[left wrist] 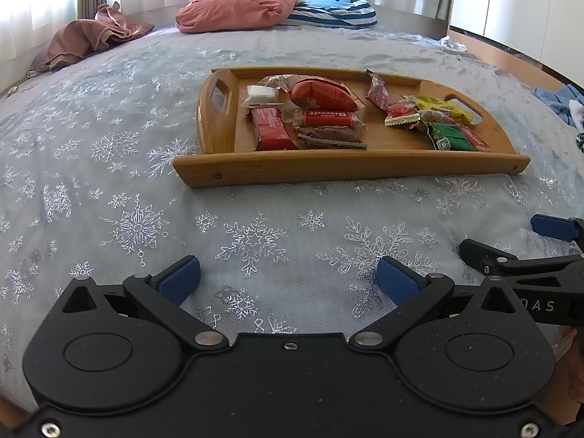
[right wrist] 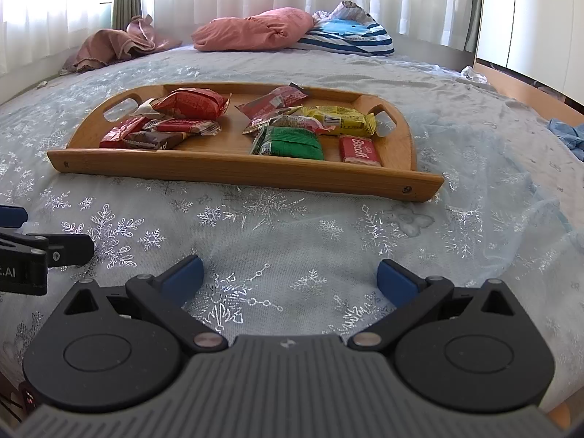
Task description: Organize snacks
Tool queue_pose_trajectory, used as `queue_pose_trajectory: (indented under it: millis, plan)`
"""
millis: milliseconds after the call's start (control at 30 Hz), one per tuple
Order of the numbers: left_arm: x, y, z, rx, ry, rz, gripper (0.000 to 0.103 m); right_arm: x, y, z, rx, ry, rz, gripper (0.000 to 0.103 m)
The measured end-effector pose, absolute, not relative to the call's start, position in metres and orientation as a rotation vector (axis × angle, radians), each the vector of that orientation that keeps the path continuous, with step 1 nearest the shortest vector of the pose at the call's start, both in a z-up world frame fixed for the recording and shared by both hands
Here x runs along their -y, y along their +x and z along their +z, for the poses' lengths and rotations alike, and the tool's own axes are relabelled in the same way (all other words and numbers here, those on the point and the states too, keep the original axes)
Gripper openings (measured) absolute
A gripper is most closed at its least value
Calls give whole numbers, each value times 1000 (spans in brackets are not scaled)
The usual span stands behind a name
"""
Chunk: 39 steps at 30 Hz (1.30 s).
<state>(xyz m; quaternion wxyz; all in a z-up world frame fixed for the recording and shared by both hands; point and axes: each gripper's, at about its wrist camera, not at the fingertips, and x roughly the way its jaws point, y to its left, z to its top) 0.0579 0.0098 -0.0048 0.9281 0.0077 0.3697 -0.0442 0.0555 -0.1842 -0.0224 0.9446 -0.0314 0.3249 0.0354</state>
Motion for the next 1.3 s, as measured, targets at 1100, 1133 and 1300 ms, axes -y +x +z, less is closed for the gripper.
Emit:
queue_pose_trajectory:
  millis: [1100,1133,1300]
  plan:
    - [-10,60,-5,-772,20,-90,103,184,56,-22,-663,-63,75,103]
    - [-10,60,-5,-772,20,-90,103,184,56,-23,-663,-63,75,103]
    - [-9,60,-5,-771,20,-90,103,184,56,-23,-663,-63,75,103]
